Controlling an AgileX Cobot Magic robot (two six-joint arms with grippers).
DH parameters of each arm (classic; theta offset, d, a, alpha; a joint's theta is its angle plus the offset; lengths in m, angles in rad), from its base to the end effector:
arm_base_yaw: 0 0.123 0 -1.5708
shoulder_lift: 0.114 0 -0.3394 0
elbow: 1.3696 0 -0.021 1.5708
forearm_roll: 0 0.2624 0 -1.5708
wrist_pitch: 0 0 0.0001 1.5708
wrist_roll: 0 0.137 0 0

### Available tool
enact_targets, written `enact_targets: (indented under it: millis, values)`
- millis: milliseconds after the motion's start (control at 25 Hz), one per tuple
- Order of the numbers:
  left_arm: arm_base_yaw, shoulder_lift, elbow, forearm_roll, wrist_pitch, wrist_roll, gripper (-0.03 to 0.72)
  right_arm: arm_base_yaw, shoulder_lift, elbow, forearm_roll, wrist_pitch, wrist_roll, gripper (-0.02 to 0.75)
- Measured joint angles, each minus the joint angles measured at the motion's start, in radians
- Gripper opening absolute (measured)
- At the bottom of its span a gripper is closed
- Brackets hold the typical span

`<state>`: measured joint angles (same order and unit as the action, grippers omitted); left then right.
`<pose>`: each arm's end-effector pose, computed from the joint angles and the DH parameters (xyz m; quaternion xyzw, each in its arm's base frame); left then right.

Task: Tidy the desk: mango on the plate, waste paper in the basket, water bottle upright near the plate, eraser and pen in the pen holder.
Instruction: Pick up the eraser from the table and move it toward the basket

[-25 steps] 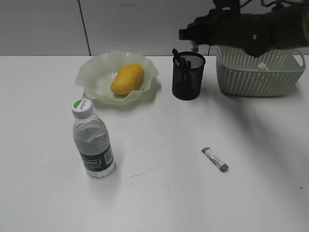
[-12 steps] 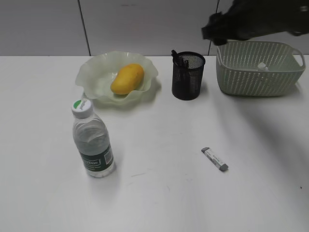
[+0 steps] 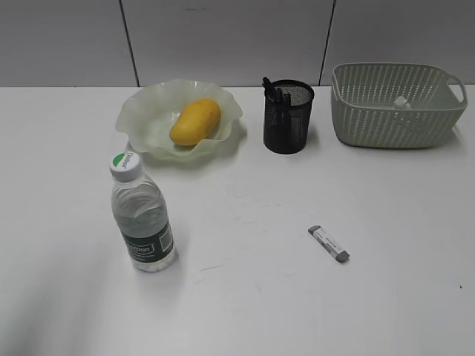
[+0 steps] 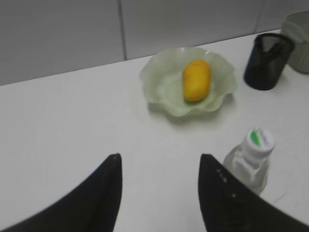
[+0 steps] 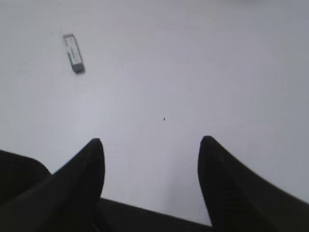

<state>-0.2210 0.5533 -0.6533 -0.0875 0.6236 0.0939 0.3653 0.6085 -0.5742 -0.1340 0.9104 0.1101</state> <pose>0.1071 -0.0312 0.3448 0.1161 0.8347 -0.0746 0.5331 0.0947 0.0207 0.2796 -0.1388 0.9248 0.0199 0.3536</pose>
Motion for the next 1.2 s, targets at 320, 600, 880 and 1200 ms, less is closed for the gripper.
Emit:
enact_targets:
  millis: [320,600,880,1200]
  values:
    - [-0.402,0.685,-0.459,-0.193,-0.173,0.251,0.298,0.000,-0.542,0.034,0.028,0.060,-0.029,0.465]
    - [-0.668,1.320,-0.928,0.035,-0.004,-0.339,0.347,0.000,-0.615,0.038,0.039,0.175,-0.038,0.423]
    - [-0.690,1.641,-1.123,0.069,0.106,-0.777,0.407,0.000,-0.616,0.064,0.048,0.138,-0.041,0.423]
    - [-0.771,1.763,-1.138,0.192,0.161,-1.160,0.410,0.000,-0.616,0.065,0.049,0.134,-0.041,0.423]
